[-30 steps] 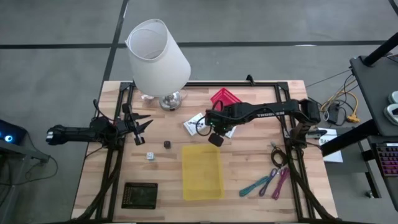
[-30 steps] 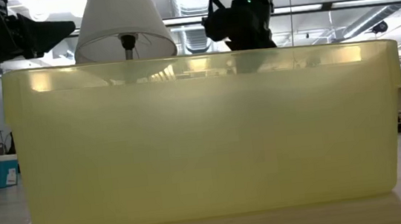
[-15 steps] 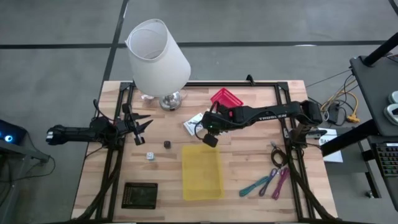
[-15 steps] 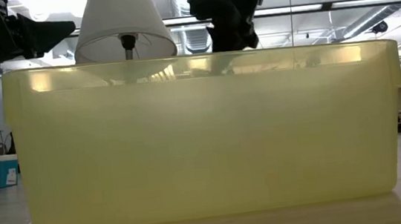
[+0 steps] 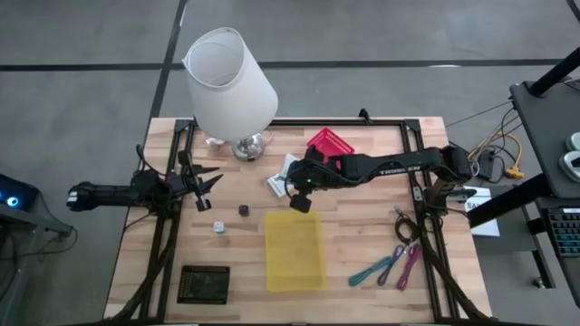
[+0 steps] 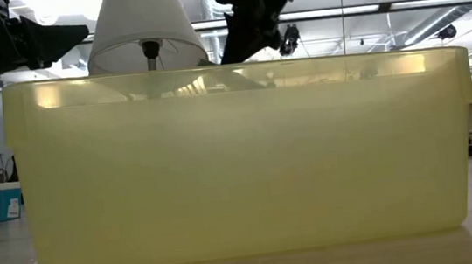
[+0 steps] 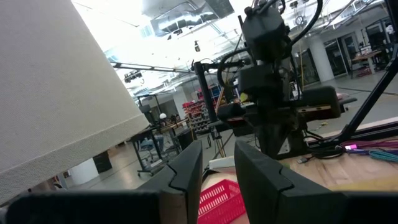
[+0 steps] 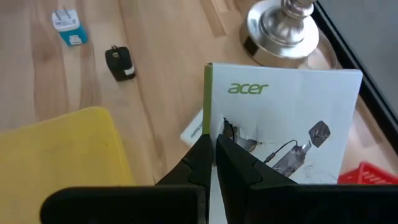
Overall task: Pick and place items into bin
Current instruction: Put the right card reader box into the black bin
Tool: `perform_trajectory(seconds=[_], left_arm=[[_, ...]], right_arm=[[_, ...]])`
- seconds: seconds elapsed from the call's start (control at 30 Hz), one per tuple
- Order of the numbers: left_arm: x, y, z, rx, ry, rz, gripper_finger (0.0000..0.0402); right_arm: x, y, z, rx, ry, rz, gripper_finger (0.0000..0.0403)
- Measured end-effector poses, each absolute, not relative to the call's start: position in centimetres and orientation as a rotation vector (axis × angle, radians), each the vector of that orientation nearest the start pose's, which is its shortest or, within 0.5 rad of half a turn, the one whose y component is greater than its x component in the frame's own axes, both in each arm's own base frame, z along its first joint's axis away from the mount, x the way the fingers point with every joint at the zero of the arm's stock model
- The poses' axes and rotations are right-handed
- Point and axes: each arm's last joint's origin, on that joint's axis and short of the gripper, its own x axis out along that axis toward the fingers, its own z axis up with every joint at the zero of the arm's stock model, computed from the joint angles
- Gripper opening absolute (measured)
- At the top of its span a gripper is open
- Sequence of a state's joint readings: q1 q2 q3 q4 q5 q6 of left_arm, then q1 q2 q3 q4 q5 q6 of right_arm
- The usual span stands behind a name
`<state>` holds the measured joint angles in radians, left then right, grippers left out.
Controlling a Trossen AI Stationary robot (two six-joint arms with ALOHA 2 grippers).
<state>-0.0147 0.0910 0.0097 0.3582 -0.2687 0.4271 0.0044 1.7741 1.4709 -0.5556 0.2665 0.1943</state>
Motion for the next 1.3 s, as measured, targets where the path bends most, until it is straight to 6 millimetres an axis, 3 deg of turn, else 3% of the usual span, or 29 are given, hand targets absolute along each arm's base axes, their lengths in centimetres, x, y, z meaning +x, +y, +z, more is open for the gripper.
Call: perform_trajectory(seconds=[0.5, 0.83, 1.3], left_arm=[[9.8, 0.6, 19.4, 0.383, -0.216, 0.307, 0.008], [9.8, 0.6, 19.3, 0.383, -0.215, 0.306, 0.008], [9.8, 0.6, 19.4, 0.383, -0.216, 0.306, 0.008]], right_arm=[[39.4, -0.6, 26.7, -0.052, 0.66, -0.264, 0.0008], [36.8, -0.4, 26.3, -0.083, 0.438, -0.185, 0.0008], [33.3, -0.2, 23.6, -0.217, 0.106, -0.085, 0.0008]])
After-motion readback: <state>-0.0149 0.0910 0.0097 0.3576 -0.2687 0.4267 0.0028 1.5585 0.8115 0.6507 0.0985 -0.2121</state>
